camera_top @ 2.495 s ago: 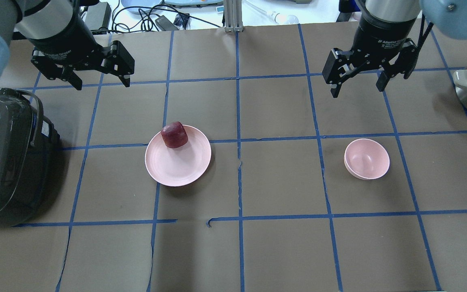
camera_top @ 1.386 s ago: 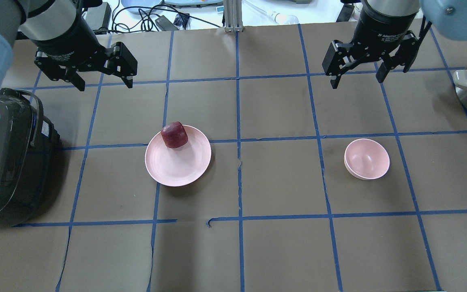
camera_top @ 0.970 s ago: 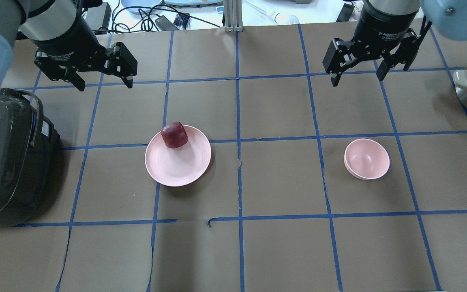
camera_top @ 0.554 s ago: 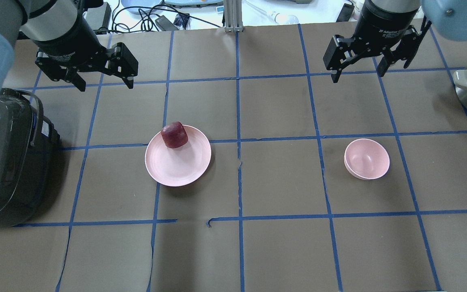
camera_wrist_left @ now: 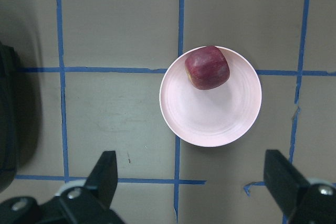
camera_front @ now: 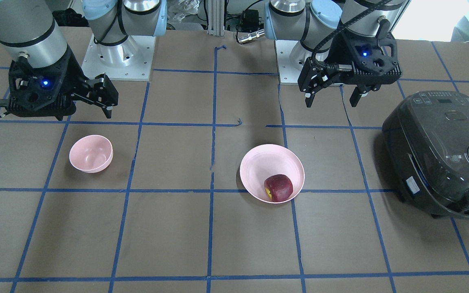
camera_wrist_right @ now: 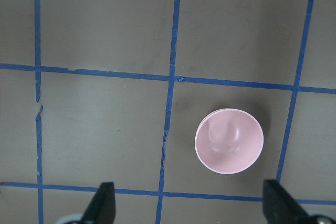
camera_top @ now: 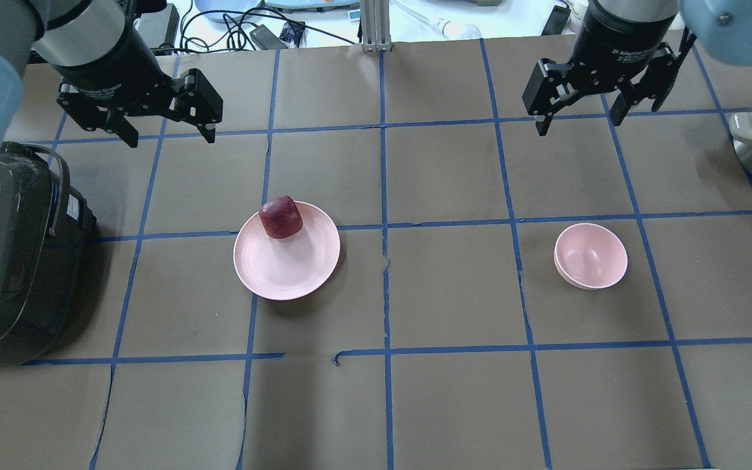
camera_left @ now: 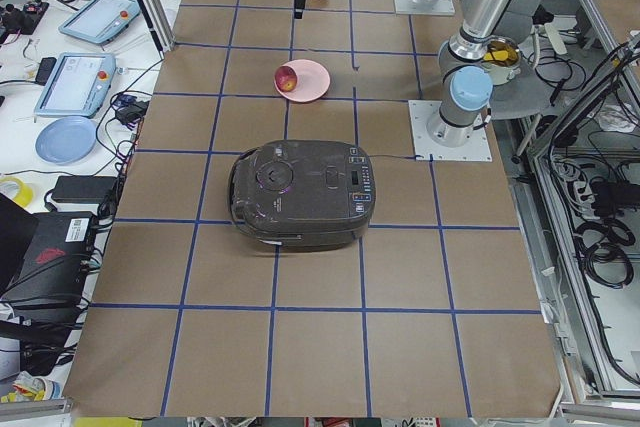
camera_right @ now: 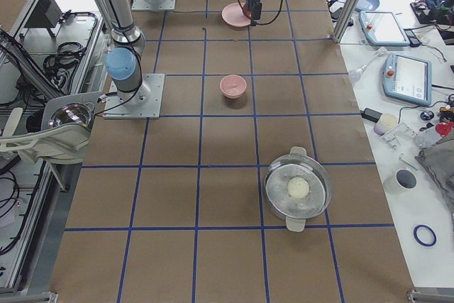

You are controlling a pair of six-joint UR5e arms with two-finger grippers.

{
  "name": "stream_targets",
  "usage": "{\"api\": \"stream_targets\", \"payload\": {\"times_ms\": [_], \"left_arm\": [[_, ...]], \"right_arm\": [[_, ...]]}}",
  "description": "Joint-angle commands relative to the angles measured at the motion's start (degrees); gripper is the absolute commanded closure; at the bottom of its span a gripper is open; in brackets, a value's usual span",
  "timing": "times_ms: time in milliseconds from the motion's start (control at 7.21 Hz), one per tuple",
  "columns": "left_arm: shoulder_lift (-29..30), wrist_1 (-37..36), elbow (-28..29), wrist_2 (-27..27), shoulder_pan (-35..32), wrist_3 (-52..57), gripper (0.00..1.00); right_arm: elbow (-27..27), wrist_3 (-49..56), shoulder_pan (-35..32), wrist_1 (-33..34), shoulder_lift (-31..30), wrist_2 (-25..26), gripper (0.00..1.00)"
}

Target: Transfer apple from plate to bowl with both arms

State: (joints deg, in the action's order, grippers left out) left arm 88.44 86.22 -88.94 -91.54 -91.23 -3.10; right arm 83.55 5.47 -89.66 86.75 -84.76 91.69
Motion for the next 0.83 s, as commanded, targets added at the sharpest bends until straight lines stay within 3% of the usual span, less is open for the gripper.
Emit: {"api": "stream_targets", "payload": {"times_ms": [0,277,693], "left_arm": [[0.0,0.0,0.0,0.0,0.0,-0.1,0.00],[0.1,0.0,-0.1,0.0,0.0,0.0,0.00],[0.2,0.2,-0.2,-0.3,-0.2,0.0,0.00]], "right_arm": [[-0.1,0.1,0.0,-0.1,-0.1,0.8,0.00],[-0.5,0.0,-0.2,-6.0,-1.2,0.7,0.00],[-0.6,0.0,-0.2,-6.2,-1.6,0.8,0.00]]}}
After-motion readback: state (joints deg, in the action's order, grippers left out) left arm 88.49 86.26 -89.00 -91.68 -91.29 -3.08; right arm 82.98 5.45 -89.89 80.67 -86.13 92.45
